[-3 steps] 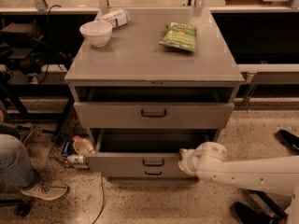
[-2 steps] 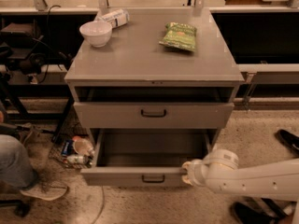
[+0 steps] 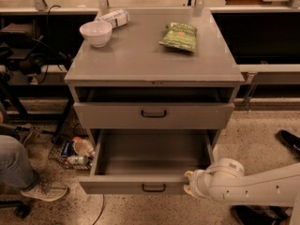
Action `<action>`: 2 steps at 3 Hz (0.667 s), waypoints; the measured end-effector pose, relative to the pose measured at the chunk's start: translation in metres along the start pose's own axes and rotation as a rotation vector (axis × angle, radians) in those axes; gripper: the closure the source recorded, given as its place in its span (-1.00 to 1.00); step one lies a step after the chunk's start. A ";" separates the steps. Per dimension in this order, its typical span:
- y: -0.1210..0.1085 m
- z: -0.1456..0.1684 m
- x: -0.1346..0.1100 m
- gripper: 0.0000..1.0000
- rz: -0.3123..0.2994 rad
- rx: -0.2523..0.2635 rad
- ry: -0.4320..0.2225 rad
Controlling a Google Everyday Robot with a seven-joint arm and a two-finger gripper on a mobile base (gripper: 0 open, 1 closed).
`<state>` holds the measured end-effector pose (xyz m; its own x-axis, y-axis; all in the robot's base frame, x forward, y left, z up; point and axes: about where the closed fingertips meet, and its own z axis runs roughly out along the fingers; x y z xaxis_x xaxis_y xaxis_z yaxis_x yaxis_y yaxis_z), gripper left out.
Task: Open middle drawer
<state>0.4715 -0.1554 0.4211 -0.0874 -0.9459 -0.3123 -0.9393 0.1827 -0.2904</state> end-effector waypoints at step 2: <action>0.007 -0.010 0.004 1.00 0.002 -0.003 0.012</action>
Offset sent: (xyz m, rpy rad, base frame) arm -0.0298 -0.0131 0.0109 -0.0306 0.0114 -0.0153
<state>0.4618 -0.1606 0.4268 -0.0932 -0.9488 -0.3019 -0.9401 0.1838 -0.2873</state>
